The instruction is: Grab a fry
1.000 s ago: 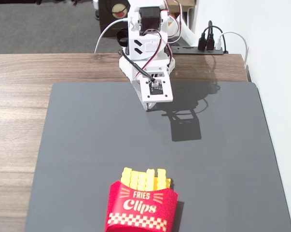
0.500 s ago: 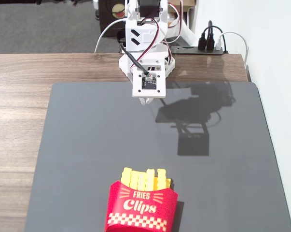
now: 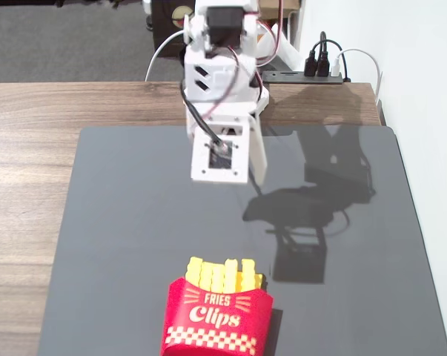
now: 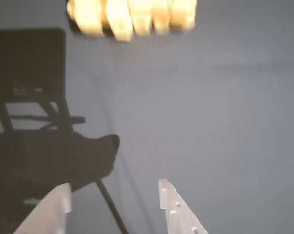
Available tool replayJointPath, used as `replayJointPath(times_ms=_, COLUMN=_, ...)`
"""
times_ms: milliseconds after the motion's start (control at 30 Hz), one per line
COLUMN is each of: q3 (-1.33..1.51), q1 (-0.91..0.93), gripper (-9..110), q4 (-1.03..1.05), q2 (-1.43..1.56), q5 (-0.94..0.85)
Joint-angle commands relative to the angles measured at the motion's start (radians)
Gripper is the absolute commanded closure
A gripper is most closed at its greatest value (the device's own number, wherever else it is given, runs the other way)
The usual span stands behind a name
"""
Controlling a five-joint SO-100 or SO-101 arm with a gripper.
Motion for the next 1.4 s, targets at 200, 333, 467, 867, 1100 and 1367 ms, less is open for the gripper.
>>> replayJointPath(times_ms=200, q3=-0.341, q1=-0.074, gripper=76, q4=-0.040, q2=-0.341, q5=0.077)
replayJointPath(times_ms=333, q3=-0.434, q1=-0.089, gripper=76, q4=-0.055, q2=-0.459, q5=0.084)
replayJointPath(times_ms=467, q3=-0.506, q1=-0.094, gripper=76, q4=-0.067, q2=-0.545, q5=0.086)
replayJointPath(times_ms=867, q3=-0.667, q1=-0.081, gripper=76, q4=-0.104, q2=-0.723, q5=0.081)
replayJointPath(times_ms=1100, q3=-0.721, q1=-0.086, gripper=76, q4=-0.124, q2=-0.787, q5=0.086)
replayJointPath(times_ms=1367, q3=-0.724, q1=-0.095, gripper=83, q4=-0.132, q2=-0.805, q5=0.092)
